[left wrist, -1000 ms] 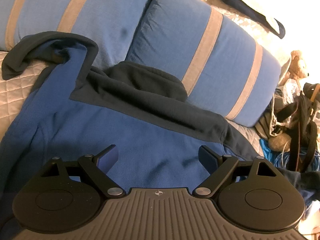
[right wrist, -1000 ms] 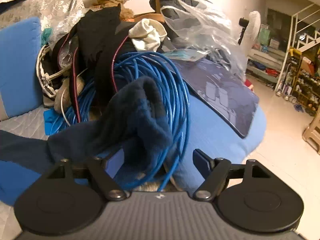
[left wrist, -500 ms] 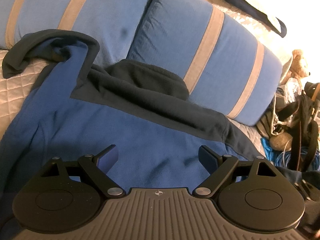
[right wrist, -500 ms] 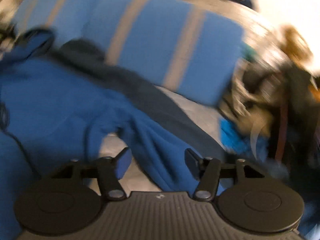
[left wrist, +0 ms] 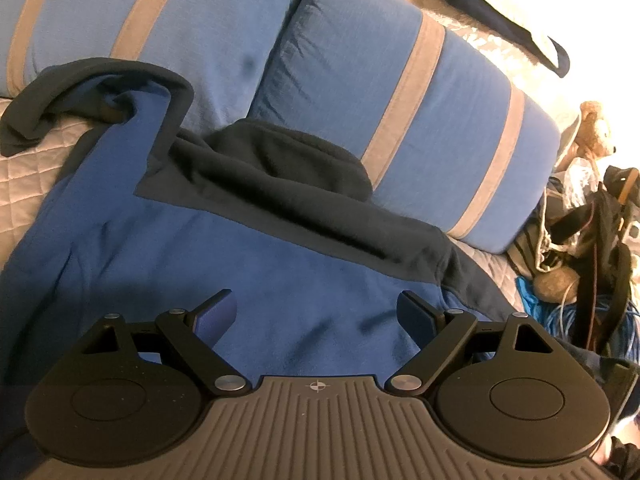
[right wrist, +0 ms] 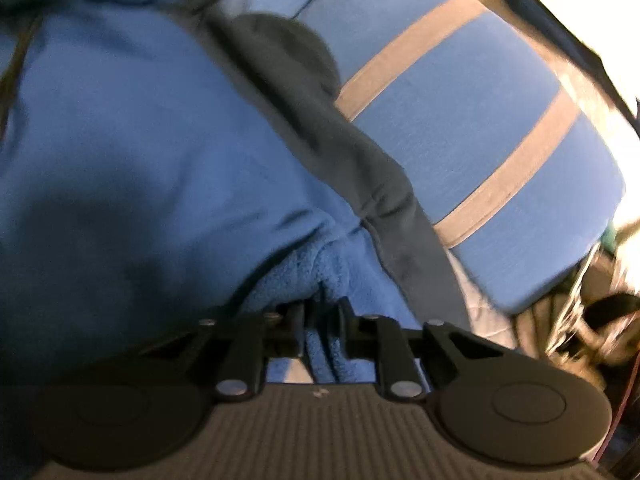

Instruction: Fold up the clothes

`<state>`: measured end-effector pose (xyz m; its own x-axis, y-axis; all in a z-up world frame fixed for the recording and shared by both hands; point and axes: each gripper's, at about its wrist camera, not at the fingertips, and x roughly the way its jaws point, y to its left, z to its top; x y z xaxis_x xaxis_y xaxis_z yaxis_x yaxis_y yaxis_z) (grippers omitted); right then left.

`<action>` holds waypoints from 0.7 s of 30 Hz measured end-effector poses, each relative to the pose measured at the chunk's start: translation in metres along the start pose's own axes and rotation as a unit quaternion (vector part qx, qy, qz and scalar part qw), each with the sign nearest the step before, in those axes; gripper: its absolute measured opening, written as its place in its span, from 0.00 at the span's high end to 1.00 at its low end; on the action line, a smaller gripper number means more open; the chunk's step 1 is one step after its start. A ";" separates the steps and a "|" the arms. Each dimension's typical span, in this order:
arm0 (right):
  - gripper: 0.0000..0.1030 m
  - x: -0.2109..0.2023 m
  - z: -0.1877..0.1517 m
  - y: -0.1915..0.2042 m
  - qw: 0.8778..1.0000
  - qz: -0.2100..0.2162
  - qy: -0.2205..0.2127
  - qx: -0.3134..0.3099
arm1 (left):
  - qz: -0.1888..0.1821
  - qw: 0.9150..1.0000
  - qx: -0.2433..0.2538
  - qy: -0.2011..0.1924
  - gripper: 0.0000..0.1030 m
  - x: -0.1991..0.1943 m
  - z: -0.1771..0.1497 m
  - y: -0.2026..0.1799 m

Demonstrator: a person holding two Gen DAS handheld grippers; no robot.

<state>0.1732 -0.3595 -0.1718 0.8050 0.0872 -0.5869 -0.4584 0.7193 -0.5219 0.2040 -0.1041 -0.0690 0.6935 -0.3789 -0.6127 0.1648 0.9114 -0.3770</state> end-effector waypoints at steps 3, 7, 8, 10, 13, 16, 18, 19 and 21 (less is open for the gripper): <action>0.83 -0.001 0.002 0.002 0.999 0.008 0.004 0.042 | 0.001 1.000 0.000 0.000 0.14 0.000 0.000 0.000; 0.74 0.000 0.000 0.002 0.998 0.010 0.011 0.054 | 0.001 1.000 -0.001 0.001 0.14 0.000 0.000 0.000; 0.54 -0.001 0.000 0.001 0.998 0.006 0.014 0.055 | 0.001 1.000 -0.002 0.001 0.14 0.000 0.000 0.000; 0.47 -0.009 -0.002 -0.005 0.998 0.000 0.012 0.067 | -0.001 1.000 -0.003 0.001 0.14 -0.001 0.001 0.000; 0.28 -0.030 -0.006 -0.016 0.996 -0.008 -0.004 0.091 | -0.002 1.000 -0.003 0.001 0.14 -0.001 0.000 0.000; 0.27 -0.057 -0.016 -0.035 0.992 -0.036 -0.014 0.120 | -0.004 1.000 -0.005 0.001 0.14 -0.002 0.000 0.000; 0.27 -0.074 -0.028 -0.055 0.988 -0.067 -0.014 0.142 | -0.007 1.000 -0.007 0.000 0.14 -0.003 0.000 0.000; 0.27 -0.081 -0.037 -0.067 0.985 -0.082 -0.010 0.150 | -0.009 1.000 -0.007 -0.001 0.14 -0.003 0.000 0.000; 0.27 -0.093 -0.057 -0.089 0.981 -0.113 0.005 0.158 | -0.012 1.000 -0.005 -0.003 0.14 -0.004 0.001 -0.001</action>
<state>0.1174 -0.4714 -0.1057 0.8687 -0.1045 -0.4842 -0.1277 0.8972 -0.4227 0.2017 -0.1032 -0.0658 0.6932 -0.3996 -0.5998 0.1744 0.9005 -0.3984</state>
